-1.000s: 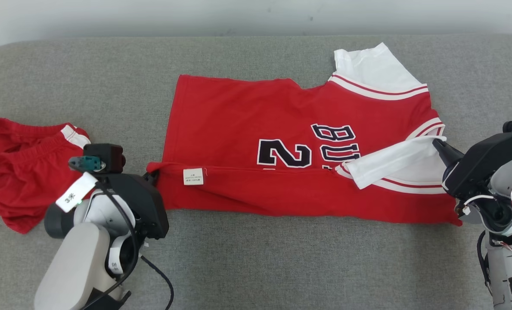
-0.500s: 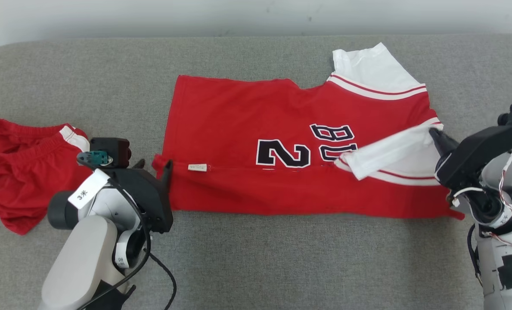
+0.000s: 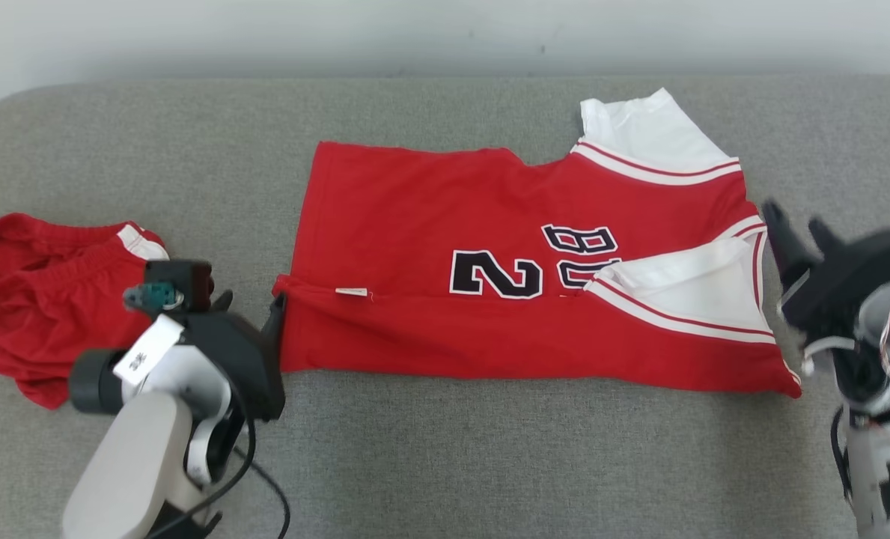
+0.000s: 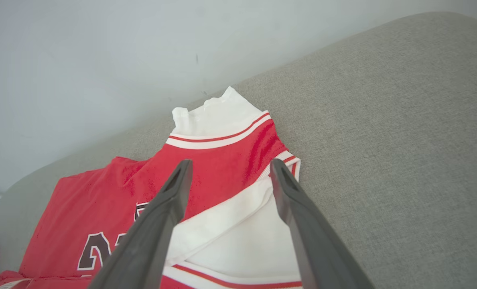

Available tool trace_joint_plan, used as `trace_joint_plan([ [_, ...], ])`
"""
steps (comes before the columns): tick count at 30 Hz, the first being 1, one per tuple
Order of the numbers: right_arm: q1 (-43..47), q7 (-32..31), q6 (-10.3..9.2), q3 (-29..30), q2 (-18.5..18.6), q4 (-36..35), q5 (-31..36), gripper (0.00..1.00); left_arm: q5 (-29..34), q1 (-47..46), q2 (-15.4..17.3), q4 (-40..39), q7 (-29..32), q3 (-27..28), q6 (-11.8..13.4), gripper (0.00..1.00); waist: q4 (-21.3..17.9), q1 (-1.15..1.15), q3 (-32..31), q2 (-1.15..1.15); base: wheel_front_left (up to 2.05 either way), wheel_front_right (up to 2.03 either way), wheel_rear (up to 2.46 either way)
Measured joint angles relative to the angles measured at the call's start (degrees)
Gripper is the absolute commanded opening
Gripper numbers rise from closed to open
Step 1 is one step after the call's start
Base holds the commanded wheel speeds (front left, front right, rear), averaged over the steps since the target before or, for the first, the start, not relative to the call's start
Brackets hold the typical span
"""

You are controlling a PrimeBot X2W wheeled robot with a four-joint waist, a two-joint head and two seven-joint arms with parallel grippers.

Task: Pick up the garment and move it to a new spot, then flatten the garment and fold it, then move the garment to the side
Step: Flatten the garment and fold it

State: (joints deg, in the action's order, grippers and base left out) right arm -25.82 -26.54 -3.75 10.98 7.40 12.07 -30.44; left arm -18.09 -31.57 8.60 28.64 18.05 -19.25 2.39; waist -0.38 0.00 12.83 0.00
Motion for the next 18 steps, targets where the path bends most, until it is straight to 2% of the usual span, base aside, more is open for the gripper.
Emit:
trace_joint_plan([
  [7,8.92,-0.16,0.47,-1.15,1.46,-2.6,3.74,1.0,-0.48,5.76,0.96,-0.13,0.02,-0.87,-1.93,1.0,0.16,0.0,-2.2,0.0,0.0,0.0,0.0],
  [12,12.06,-0.19,0.15,-1.13,1.18,-5.05,3.82,1.0,-0.69,8.03,0.81,-0.38,0.09,-1.27,-1.9,1.0,-0.68,-0.01,-3.01,0.0,0.0,0.0,0.0],
  [18,13.5,-0.21,-0.65,-1.12,1.37,-4.41,5.0,1.0,-0.86,8.0,0.57,-0.3,0.55,-1.2,-1.36,1.0,-1.77,-0.01,-2.46,0.0,0.0,0.0,0.0],
])
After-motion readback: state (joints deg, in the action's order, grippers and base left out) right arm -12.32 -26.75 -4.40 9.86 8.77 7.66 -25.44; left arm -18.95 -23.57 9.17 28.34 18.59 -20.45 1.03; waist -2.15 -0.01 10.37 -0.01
